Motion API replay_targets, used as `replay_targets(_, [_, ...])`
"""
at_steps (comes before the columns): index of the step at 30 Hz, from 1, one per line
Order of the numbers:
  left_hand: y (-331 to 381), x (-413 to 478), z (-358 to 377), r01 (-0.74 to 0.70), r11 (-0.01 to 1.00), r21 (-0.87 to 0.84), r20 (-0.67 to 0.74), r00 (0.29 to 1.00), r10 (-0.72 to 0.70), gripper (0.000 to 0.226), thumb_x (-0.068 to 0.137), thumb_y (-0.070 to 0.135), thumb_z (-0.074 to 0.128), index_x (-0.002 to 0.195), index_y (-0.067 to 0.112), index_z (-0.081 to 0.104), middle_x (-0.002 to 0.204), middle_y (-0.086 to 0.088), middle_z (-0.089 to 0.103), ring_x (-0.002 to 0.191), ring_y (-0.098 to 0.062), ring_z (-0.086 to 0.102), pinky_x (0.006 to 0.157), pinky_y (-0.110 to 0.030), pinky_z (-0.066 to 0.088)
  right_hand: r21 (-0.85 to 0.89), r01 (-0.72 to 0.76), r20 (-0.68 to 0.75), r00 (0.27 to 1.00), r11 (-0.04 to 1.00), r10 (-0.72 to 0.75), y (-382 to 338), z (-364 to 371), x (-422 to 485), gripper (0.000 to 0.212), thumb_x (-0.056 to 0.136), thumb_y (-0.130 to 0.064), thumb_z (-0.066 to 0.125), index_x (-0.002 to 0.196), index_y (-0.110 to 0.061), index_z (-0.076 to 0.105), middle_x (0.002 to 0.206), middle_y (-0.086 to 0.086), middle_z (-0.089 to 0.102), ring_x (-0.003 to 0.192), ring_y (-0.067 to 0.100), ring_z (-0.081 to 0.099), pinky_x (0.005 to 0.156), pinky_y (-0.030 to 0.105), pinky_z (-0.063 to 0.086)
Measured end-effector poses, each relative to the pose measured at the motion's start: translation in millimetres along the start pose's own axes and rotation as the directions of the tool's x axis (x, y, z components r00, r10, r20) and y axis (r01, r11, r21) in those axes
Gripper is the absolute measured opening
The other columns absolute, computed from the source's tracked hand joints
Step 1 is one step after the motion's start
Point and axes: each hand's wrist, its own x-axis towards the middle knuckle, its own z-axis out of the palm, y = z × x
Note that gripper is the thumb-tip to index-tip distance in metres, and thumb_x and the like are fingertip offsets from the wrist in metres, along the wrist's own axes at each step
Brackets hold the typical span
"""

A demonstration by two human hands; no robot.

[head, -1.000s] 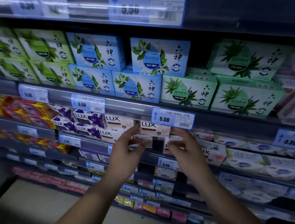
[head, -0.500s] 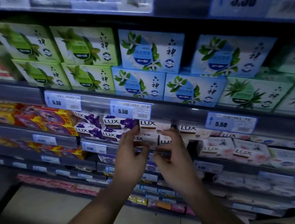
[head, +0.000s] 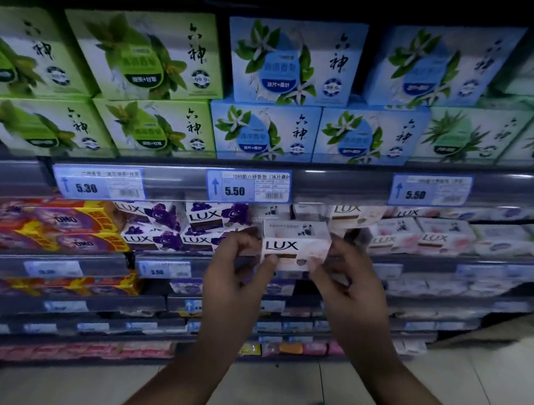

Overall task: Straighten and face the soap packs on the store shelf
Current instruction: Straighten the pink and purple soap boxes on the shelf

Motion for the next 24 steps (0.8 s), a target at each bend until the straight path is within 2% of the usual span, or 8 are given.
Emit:
replay_targets(2, [0, 2, -6, -0.027, 0.999, -0.035, 0.048, 0.998, 0.029, 0.020, 0.095, 0.012, 0.070, 0.092, 0.006, 0.051, 0.073, -0.005, 0.046, 0.067, -0.025, 0.049, 0.064, -0.040, 0.043, 0.011, 0.000, -0.014, 1.000, 1.000, 0.000, 0, -4, -1, 0.027, 0.098, -0.031, 0.064, 0.125, -0.027, 0.064, 0.104, -0.003, 0.068, 0.095, 0.010, 0.068, 0.079, 0.037, 0.060])
replay_targets(3, [0, 2, -10, -0.029, 0.998, -0.055, 0.060, 0.998, 0.033, 0.021, 0.093, 0.014, 0.071, 0.092, 0.006, 0.051, 0.073, -0.008, 0.044, 0.066, -0.027, 0.047, 0.063, -0.040, 0.043, 0.046, 0.005, -0.019, 1.000, 0.999, -0.005, -2, -6, -2, 0.023, 0.098, -0.034, 0.065, 0.120, -0.028, 0.066, 0.102, -0.007, 0.069, 0.096, 0.011, 0.069, 0.079, 0.040, 0.060])
replay_targets(7, [7, 0, -17, 0.065, 0.960, -0.272, 0.074, 0.996, -0.047, 0.025, 0.083, 0.025, 0.073, 0.100, 0.011, 0.061, 0.073, -0.002, 0.062, 0.072, -0.018, 0.061, 0.064, -0.033, 0.056, 0.219, -0.032, 0.031, 0.999, 0.975, 0.026, -9, -7, -4, 0.022, 0.091, -0.045, 0.066, 0.103, -0.027, 0.066, 0.100, 0.000, 0.073, 0.098, 0.020, 0.071, 0.080, 0.044, 0.059])
replay_targets(12, [11, -4, -25, 0.093, 0.936, -0.341, 0.059, 0.995, -0.078, 0.017, 0.090, 0.024, 0.064, 0.102, 0.014, 0.067, 0.076, -0.003, 0.071, 0.073, -0.017, 0.070, 0.061, -0.034, 0.062, 0.328, -0.086, 0.056, 0.996, 0.941, 0.071, -8, 1, -10, 0.017, 0.089, -0.042, 0.067, 0.098, -0.028, 0.066, 0.098, 0.002, 0.076, 0.097, 0.021, 0.073, 0.069, 0.030, 0.061])
replay_targets(15, [12, -3, -32, 0.111, 0.939, -0.326, 0.072, 0.993, -0.093, 0.019, 0.101, 0.006, 0.054, 0.104, 0.017, 0.069, 0.079, -0.003, 0.074, 0.076, -0.020, 0.073, 0.063, -0.030, 0.061, 0.350, -0.103, 0.049, 0.995, 0.931, 0.092, -7, 1, -12, 0.006, 0.094, -0.033, 0.067, 0.100, -0.030, 0.066, 0.098, -0.002, 0.077, 0.100, 0.016, 0.074, 0.070, 0.027, 0.061])
replay_targets(18, [15, -1, -34, 0.101, 0.926, -0.364, 0.091, 0.993, -0.073, 0.022, 0.095, 0.002, 0.060, 0.112, 0.014, 0.066, 0.084, -0.015, 0.070, 0.083, -0.038, 0.068, 0.068, -0.039, 0.063, 0.361, -0.155, 0.074, 0.988, 0.920, 0.138, -7, 1, -12, 0.013, 0.101, -0.025, 0.061, 0.108, -0.035, 0.067, 0.103, -0.007, 0.078, 0.100, 0.013, 0.074, 0.072, 0.025, 0.061])
replay_targets(22, [27, -4, -30, 0.100, 0.895, -0.436, 0.193, 0.981, -0.016, 0.040, 0.085, 0.006, 0.073, 0.122, 0.011, 0.058, 0.075, 0.002, 0.069, 0.070, -0.016, 0.068, 0.062, -0.026, 0.057, 0.381, -0.322, 0.174, 0.946, 0.867, 0.275, -11, 8, -14, 0.027, 0.108, -0.020, 0.048, 0.117, -0.032, 0.071, 0.111, -0.002, 0.078, 0.098, 0.017, 0.076, 0.070, 0.029, 0.063])
replay_targets(24, [32, -5, -26, 0.092, 0.886, -0.454, 0.220, 0.975, 0.012, 0.042, 0.085, 0.005, 0.075, 0.122, 0.009, 0.057, 0.071, 0.006, 0.066, 0.067, -0.012, 0.068, 0.060, -0.025, 0.056, 0.385, -0.384, 0.246, 0.919, 0.839, 0.308, -13, 12, -15, 0.028, 0.109, -0.017, 0.046, 0.121, -0.026, 0.070, 0.110, 0.003, 0.079, 0.096, 0.021, 0.077, 0.068, 0.030, 0.063])
